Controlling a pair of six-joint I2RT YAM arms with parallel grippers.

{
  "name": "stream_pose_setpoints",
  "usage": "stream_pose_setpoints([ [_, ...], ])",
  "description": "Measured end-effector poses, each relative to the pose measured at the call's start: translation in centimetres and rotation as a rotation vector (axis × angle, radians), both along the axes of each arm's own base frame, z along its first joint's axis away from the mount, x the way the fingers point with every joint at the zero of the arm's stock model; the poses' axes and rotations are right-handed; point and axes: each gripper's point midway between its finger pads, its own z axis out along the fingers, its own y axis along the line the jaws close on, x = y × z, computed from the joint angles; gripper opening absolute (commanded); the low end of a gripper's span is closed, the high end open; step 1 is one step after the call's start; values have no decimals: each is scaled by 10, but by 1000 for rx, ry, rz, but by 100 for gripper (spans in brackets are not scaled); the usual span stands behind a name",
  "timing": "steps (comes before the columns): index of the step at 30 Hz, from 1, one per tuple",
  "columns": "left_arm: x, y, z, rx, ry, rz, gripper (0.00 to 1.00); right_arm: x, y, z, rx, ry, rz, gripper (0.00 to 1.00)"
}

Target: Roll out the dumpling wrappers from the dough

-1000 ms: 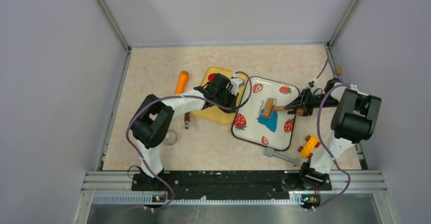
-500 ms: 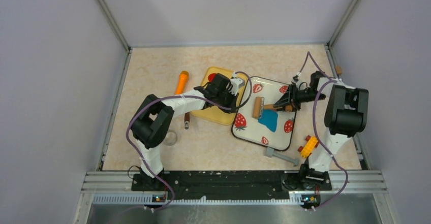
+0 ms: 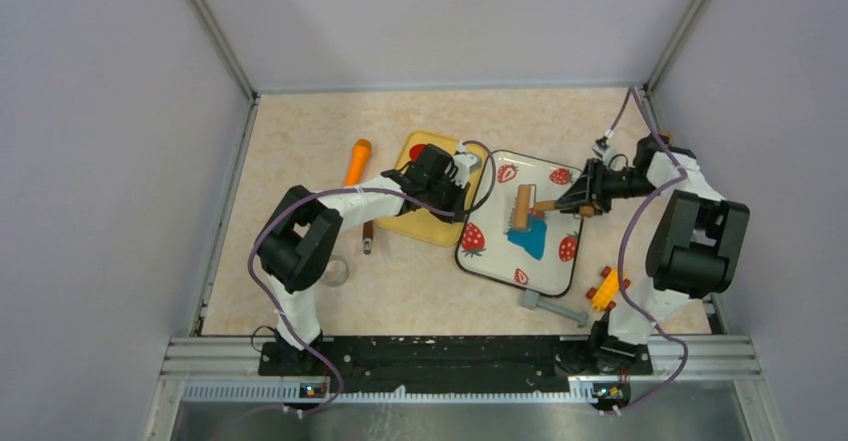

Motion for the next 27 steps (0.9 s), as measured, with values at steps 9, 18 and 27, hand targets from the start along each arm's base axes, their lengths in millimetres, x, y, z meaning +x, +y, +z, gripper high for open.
stream_pose_setpoints([
  [9,0,0,0,0,-1,0,0,-16,-29,-28,-98,90,-6,0],
  [18,0,0,7,-7,-16,-3,0,-17,-29,-47,-98,199,-29,0],
  [27,-2,0,6,2,-30,-18,0,-13,-9,-60,3,301,-4,0],
])
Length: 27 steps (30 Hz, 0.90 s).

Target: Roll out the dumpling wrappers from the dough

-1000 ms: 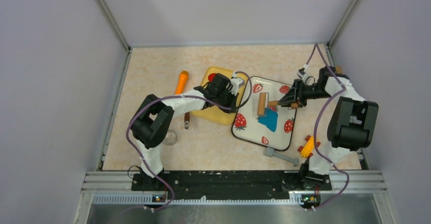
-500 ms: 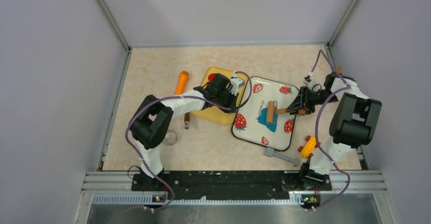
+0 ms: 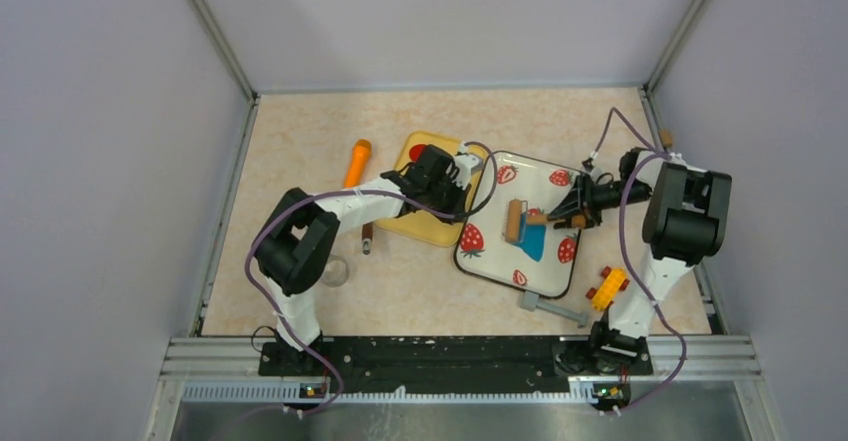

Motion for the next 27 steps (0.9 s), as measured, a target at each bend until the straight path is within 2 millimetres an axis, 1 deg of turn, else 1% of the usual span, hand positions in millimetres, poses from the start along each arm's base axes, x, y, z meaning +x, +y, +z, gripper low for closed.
stream_pose_setpoints([
  [5,-4,-3,-1,6,-6,-14,0,1,23,-3,18,-13,79,0],
  [8,-4,-3,-1,9,-9,-16,1,0,39,0,32,-31,135,0],
  [9,-4,-3,-1,10,-10,-18,8,0,42,1,38,-39,147,0],
  [11,-5,-1,-1,19,-20,-32,26,0,46,2,48,-58,164,0],
  [13,-8,2,5,36,-30,-63,41,0,47,4,57,-86,177,0],
  [14,-9,3,11,35,-45,-84,47,0,47,6,59,-106,187,0],
  [15,-9,3,22,24,-75,-107,52,-1,46,9,59,-119,199,0],
  [18,-13,1,72,-62,-244,-202,64,2,44,21,53,-187,246,0],
  [19,-17,1,96,-115,-344,-242,65,3,43,27,52,-212,261,0],
  [21,-29,0,132,-198,-517,-319,66,4,42,34,51,-240,278,0],
  [22,-35,-3,144,-227,-577,-356,66,3,42,38,51,-252,289,0],
  [23,-41,-11,155,-258,-636,-403,66,2,42,41,53,-253,295,0],
  [24,-43,-20,160,-280,-678,-440,66,1,42,43,55,-251,298,0],
  [25,-46,-29,161,-297,-703,-476,66,-1,42,44,58,-246,301,0],
  [27,-48,-49,151,-311,-724,-538,65,-3,42,47,60,-233,302,0],
])
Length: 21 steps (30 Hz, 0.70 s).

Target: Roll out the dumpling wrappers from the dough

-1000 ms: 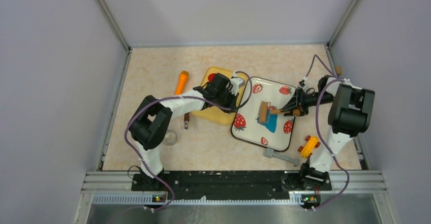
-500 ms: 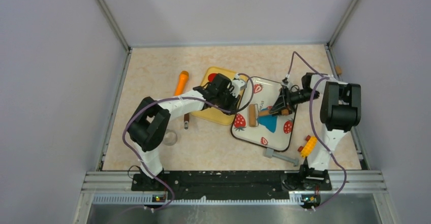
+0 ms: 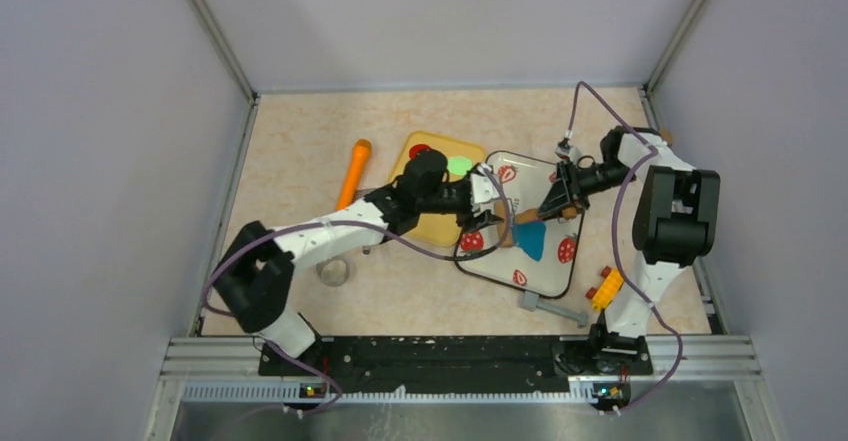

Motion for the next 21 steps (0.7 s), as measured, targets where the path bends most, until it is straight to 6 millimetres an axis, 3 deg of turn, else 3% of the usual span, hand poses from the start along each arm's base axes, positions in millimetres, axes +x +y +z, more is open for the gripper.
stream_pose_setpoints([
  [4,-2,-30,-50,66,18,-86,63,-4,-1,6,-9,9,3,0],
  [7,-1,-41,-73,100,32,-115,63,-7,-3,12,-18,-1,1,0],
  [16,28,-70,-89,93,-6,-80,60,-8,-10,21,-29,-23,-19,0],
  [21,33,-78,-97,89,9,-74,55,-7,-12,19,-43,-33,-15,0],
])
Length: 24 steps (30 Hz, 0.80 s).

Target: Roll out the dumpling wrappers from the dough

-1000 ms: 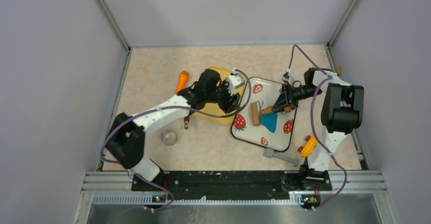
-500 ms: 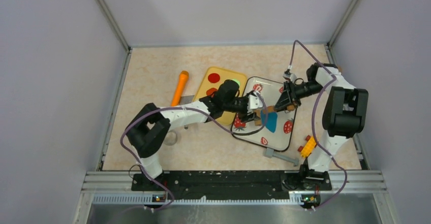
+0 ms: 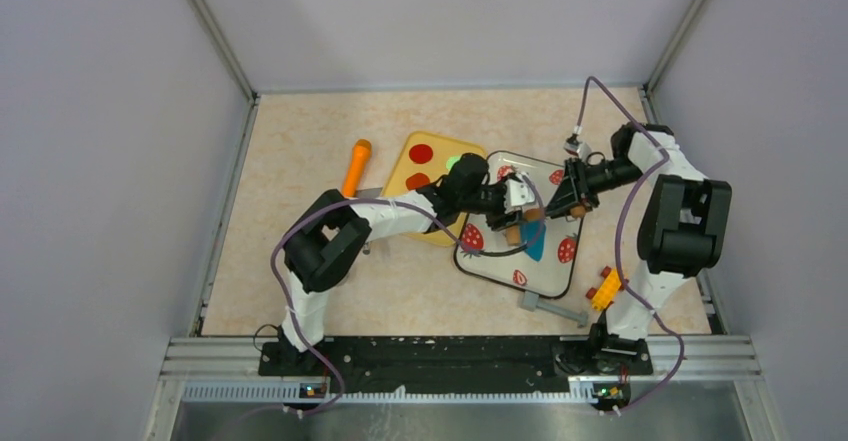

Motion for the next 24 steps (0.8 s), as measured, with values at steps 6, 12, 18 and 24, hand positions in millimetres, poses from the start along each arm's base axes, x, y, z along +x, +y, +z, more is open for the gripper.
stream_pose_setpoints([
  [6,-2,-17,-4,-5,13,-23,51,2,-6,-1,-11,-5,-13,0],
  [12,-17,-32,-13,1,34,-55,36,1,-8,0,-5,4,-22,0],
  [18,-16,-40,-19,-2,73,-11,9,-3,-17,-9,-86,47,-31,0],
  [24,-16,-57,-33,-10,186,21,0,-2,-32,-18,-203,66,-43,0],
])
